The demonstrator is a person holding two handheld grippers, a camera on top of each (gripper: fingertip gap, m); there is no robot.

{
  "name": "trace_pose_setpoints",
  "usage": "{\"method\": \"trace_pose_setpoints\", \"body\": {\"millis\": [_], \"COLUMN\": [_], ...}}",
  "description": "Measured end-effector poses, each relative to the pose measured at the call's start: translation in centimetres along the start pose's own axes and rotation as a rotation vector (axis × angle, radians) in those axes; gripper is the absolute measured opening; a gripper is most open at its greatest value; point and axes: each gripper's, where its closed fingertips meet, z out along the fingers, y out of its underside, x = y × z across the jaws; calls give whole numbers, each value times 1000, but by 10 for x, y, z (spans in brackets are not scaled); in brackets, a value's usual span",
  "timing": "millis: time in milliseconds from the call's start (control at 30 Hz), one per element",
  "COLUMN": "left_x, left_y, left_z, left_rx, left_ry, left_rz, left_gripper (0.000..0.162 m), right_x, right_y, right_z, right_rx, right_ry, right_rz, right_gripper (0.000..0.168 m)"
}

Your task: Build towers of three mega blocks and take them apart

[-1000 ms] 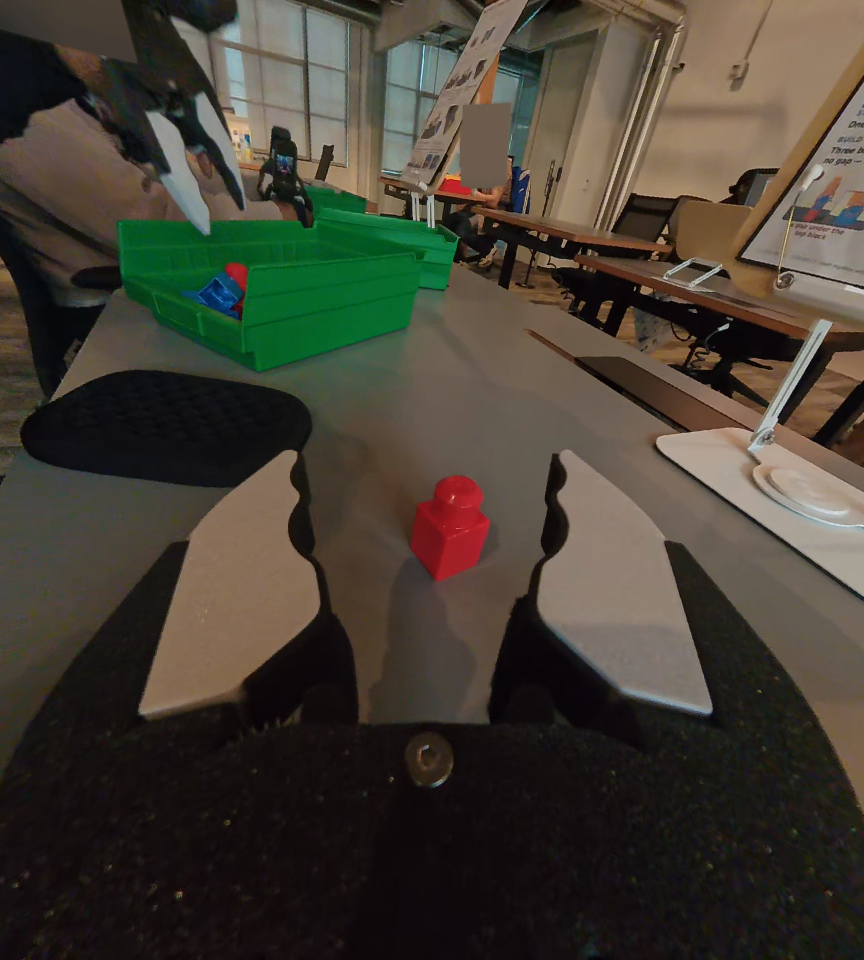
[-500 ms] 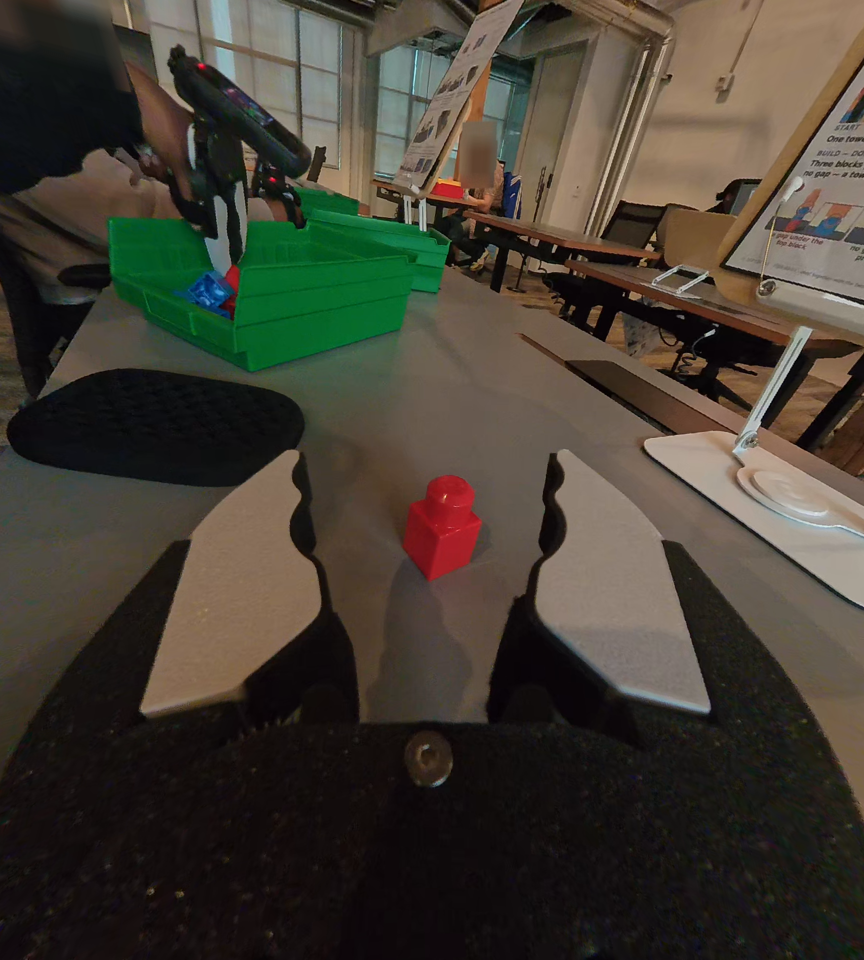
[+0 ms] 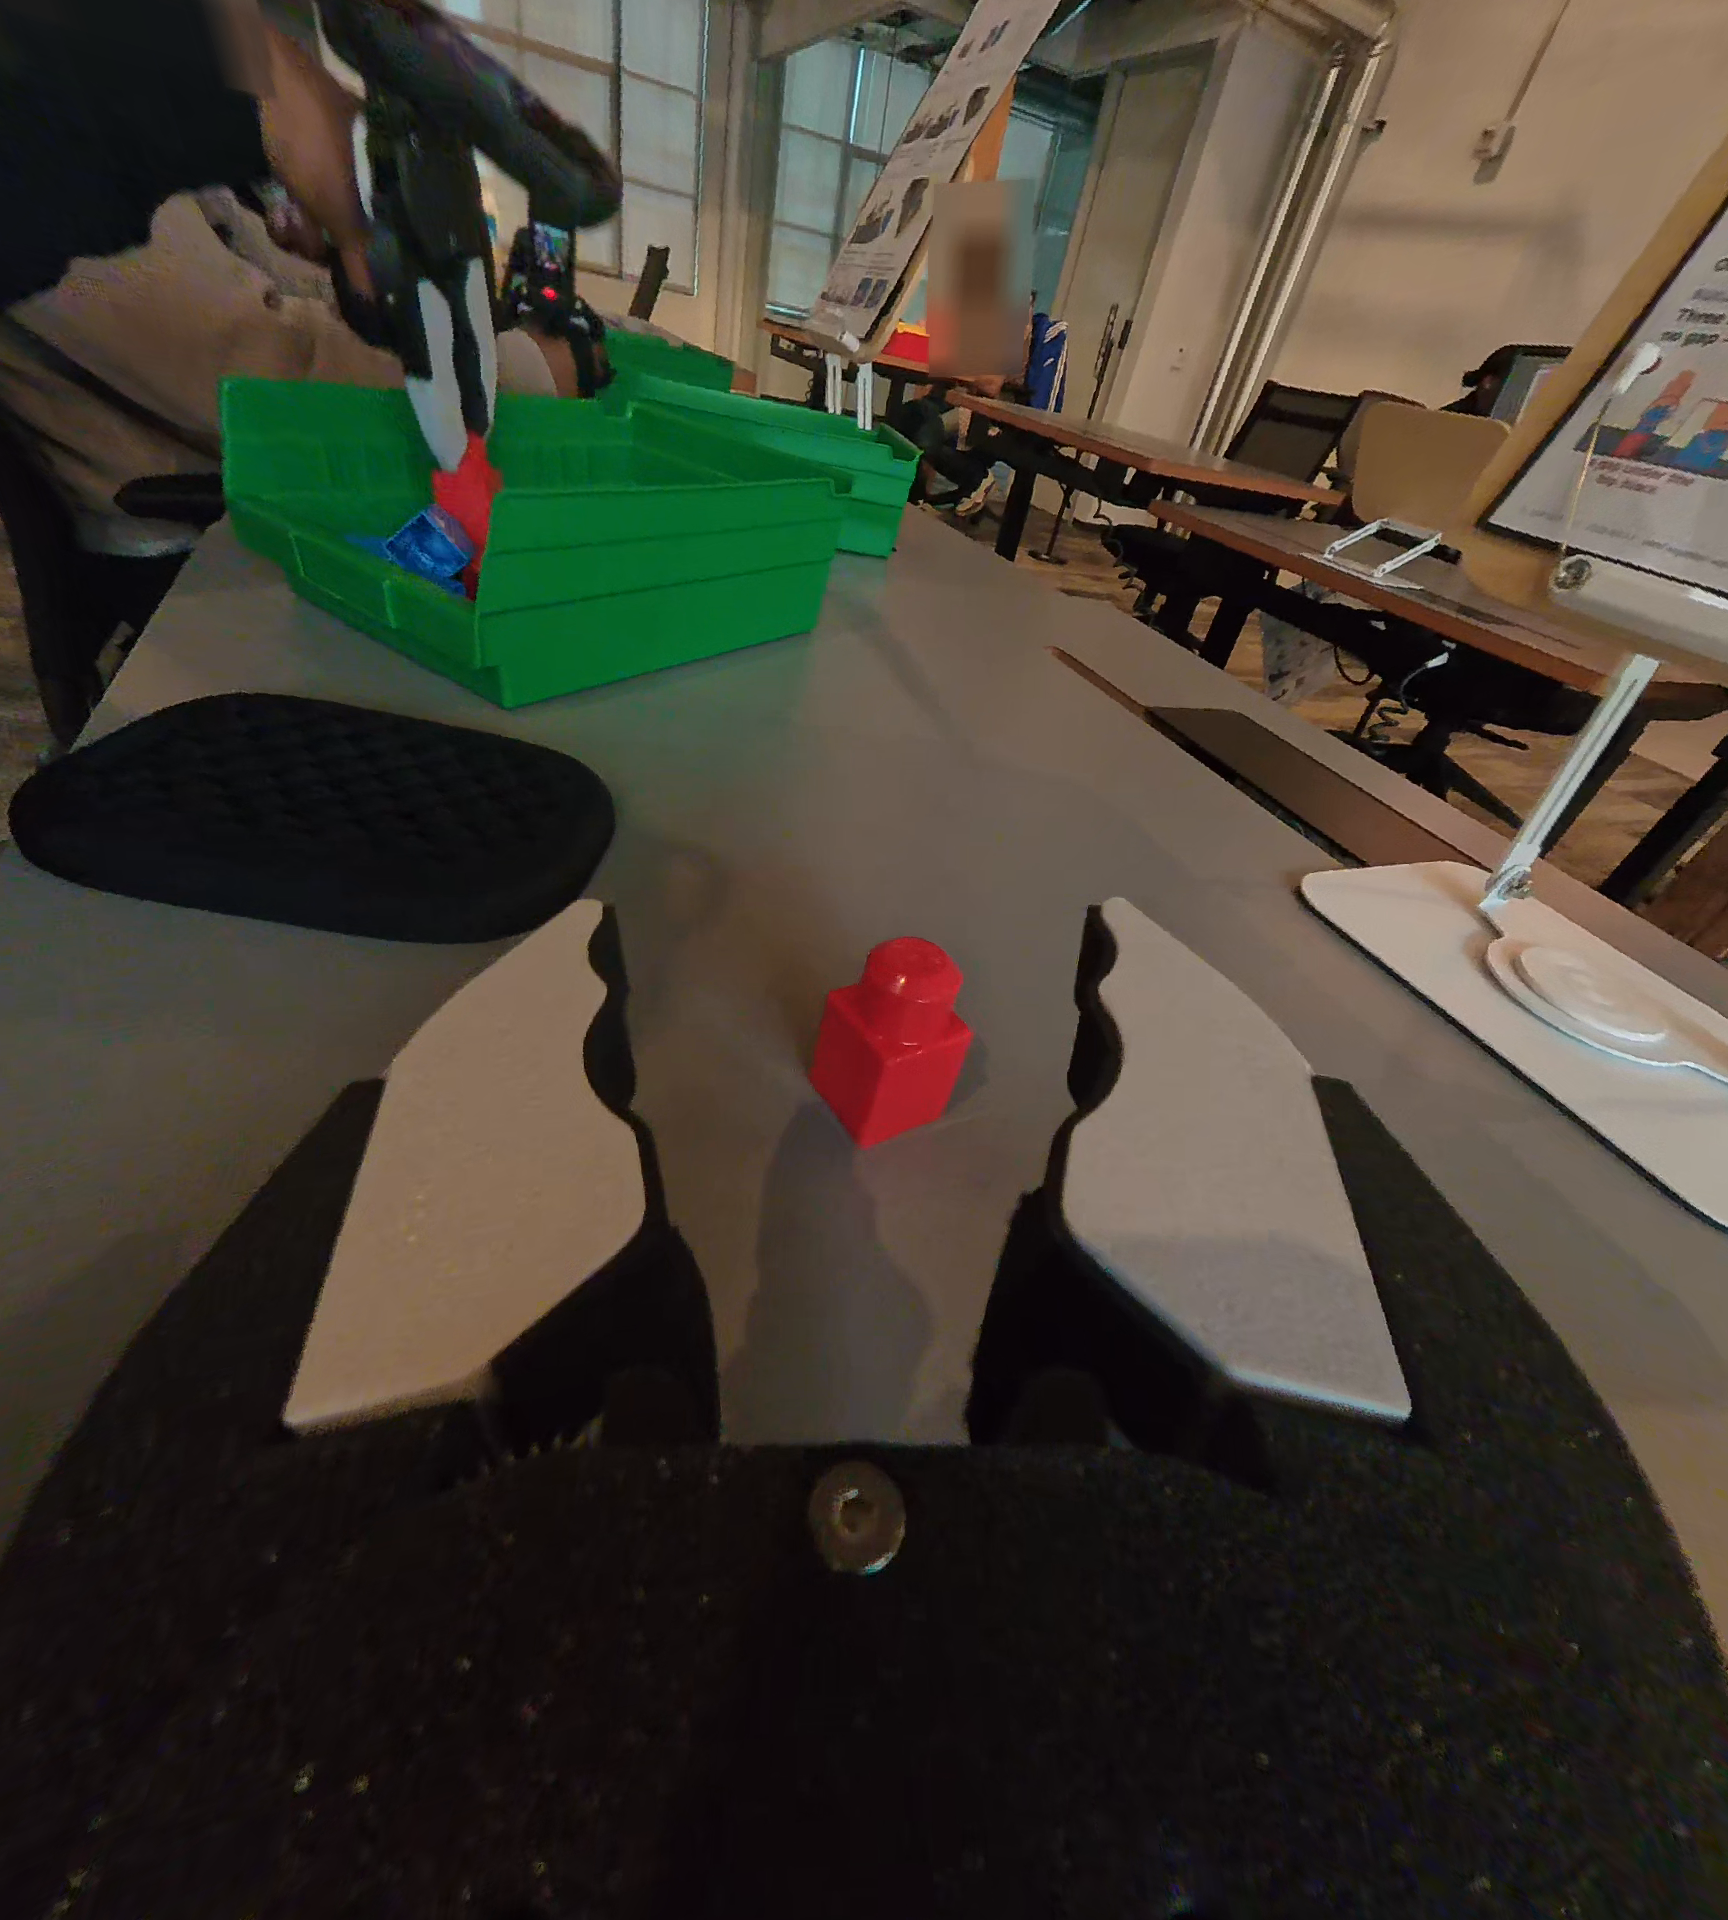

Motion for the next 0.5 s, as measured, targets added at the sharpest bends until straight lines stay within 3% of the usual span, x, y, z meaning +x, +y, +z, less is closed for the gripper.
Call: {"method": "trace_pose_setpoints", "body": {"millis": [267,500], "left_x": [16,101], "left_y": [-36,-100], "left_z": [-69,-113], "left_rx": [170,318], "left_ry": [-84,-59], "left_rz": [118,442], "left_gripper": [28,28], "right_x": [-20,-66], "right_y": [2,-26], "right_z": [16,48], "right_rx": [-129,-228], "right_ry": [-124,-349], "right_rz": [-88,-195], "right_gripper": [82,83]}}
